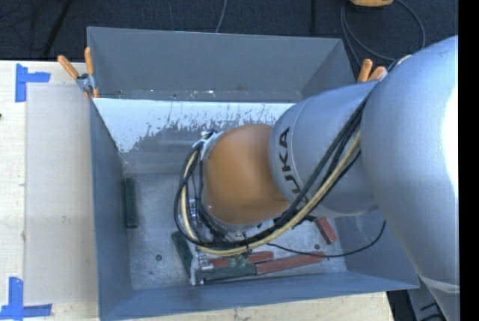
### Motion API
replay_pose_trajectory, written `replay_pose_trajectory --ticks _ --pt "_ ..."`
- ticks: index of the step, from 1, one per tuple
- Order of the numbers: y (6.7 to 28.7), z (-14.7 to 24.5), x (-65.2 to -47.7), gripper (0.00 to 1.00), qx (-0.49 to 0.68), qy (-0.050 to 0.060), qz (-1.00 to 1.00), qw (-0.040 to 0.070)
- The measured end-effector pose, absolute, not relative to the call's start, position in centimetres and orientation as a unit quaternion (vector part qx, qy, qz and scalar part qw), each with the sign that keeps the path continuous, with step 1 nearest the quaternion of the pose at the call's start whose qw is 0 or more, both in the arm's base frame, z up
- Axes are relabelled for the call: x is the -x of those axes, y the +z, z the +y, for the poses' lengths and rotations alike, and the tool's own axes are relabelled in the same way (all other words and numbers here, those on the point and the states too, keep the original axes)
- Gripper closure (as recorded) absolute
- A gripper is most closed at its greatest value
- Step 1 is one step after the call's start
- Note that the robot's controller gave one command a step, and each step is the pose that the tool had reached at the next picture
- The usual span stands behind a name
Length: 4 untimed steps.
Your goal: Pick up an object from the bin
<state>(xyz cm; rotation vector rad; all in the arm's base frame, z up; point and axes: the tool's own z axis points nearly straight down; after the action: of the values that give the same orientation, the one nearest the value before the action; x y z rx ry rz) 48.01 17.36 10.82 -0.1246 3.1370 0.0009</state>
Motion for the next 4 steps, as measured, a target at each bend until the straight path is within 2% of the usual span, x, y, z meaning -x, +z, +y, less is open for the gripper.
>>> replay_pose_trajectory --ticks 1,2,3,4 --pt "8.8 14.0 -47.9 0.00 -0.014 -0.001 1.000 -0.002" --pt "7.5 13.4 -48.7 1.00 0.010 0.002 1.000 0.006" --pt "7.5 13.4 -48.7 1.00 0.009 0.002 1.000 0.006" --pt "8.0 12.9 -48.4 1.00 0.005 0.000 1.000 0.000"
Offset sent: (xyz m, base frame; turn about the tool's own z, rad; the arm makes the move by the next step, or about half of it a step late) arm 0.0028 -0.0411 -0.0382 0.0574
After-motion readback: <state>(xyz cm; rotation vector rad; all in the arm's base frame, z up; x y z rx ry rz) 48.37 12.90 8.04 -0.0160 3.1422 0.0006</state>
